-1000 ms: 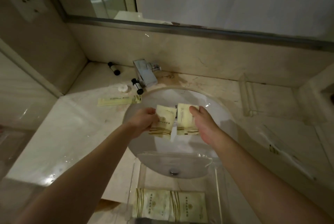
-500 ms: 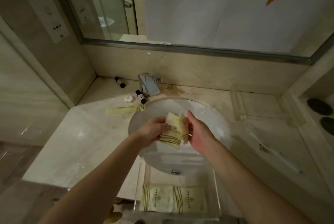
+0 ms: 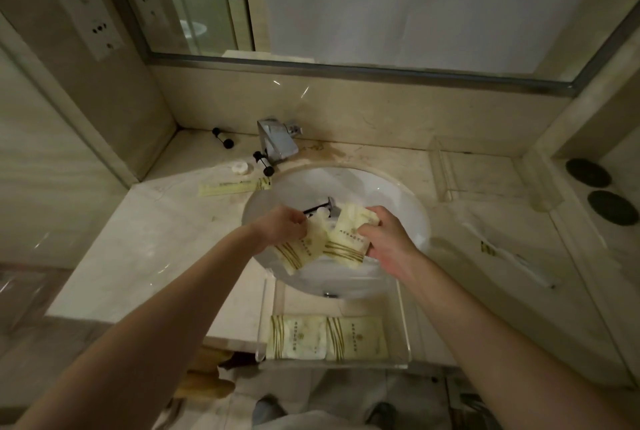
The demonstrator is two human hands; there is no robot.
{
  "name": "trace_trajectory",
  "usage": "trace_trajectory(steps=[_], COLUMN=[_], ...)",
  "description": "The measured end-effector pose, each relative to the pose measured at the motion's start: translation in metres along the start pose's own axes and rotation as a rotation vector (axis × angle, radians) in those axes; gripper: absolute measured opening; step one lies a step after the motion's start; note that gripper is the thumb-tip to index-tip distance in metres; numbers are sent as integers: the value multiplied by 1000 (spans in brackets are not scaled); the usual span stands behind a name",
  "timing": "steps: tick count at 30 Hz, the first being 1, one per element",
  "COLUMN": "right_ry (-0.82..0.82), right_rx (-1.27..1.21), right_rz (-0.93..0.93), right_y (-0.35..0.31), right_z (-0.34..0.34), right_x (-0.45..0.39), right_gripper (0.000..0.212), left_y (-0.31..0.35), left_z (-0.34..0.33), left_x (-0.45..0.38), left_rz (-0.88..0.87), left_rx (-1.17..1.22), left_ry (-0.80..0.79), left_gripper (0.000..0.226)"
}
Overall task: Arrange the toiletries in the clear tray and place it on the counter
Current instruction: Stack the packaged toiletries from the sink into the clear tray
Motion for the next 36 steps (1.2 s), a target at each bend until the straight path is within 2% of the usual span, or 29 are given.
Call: trace_trajectory(steps=[2,4,7,9,11,14,21,25,31,36], right_ry=[25,44,78,72,36,-47,-247,-295,-427,-463], right_rx=[76,211,455,475,478,607,1070,1329,1444,1463], right_rz=[-48,-72,-34,-35,-38,-19,81,275,296,315], right_y=[17,35,53,67,80,92,105,101,103,101], right_z=[4,10,17,21,24,25,14,2,-9,-9], right_x=[4,8,18,25,31,37,50,53,56,56], right_gripper=[12,12,12,18,38,56,24,31,53,52], left_y=[-5,-13,-27,-35,-41,-51,-62,-66,-69,-69], left_z=[-11,-26,-46,-57,-67,-81,-101,-97,-102,-96], left_x=[4,9,15,18,21,25,34,37,42,45], left_rz=[6,8,5,-19,-45,-55,-109,-118,-138,-181], left_rx=[-199,-370,-486,-556,-611,-619,-671,-732,-701,-761], left_ry=[-40,-108,-198,-227,-234,-246,-237,-220,-240,-308], left_gripper=[17,27,36,37,37,39,35,45,45,54])
Point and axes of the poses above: each hand's wrist, its own x-axis away from the middle knuckle, its own z-axis out of the back of the hand, y = z × x, the point moved 6 cm from there along -x, towards the middle knuckle, and after that the axes turned 2 degrees about y, right-handed, at the moved point
